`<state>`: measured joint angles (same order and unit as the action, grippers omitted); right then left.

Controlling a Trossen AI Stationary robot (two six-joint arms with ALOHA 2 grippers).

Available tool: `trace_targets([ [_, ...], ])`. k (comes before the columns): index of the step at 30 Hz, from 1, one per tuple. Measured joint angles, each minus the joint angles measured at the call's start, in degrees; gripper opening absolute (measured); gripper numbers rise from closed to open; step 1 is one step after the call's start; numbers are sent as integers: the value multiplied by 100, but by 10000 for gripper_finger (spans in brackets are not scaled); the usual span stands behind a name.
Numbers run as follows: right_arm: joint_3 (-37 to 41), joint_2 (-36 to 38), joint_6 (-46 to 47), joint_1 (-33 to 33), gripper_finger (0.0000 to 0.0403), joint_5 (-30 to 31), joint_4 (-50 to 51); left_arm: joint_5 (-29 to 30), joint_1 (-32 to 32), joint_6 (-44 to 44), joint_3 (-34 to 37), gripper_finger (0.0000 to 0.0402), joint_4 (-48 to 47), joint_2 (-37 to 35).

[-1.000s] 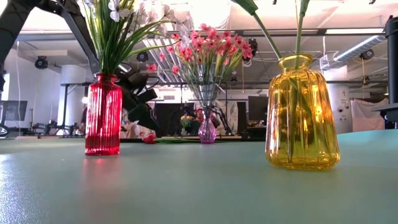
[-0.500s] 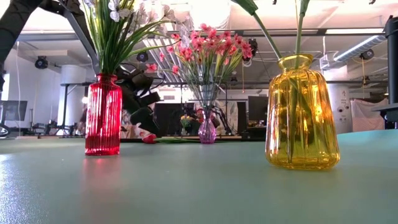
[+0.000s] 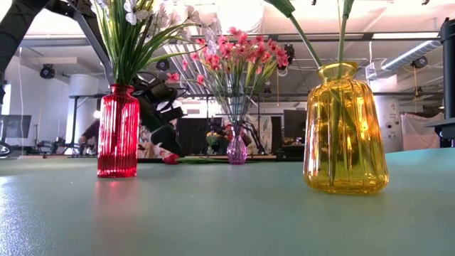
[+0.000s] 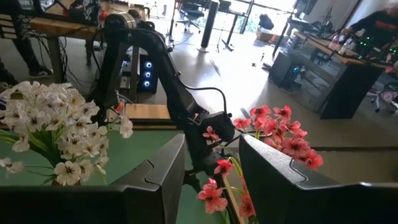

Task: Sort flowers into vase by color
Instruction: Put the red tulip into the yellow flower vase

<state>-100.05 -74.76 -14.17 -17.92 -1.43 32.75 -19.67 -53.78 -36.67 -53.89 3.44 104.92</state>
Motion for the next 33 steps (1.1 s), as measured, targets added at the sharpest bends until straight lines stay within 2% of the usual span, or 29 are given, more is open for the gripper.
trace_targets([
  [3,0,0,1,1,146,0,2,220,-2,89,0,255,66,0],
  [9,0,0,2,0,146,0,10,242,-2,80,2,253,49,0],
  [21,0,0,20,1,146,0,13,242,14,77,11,207,42,0],
  [33,0,0,15,-1,146,2,-121,263,62,-148,13,182,-138,2],
])
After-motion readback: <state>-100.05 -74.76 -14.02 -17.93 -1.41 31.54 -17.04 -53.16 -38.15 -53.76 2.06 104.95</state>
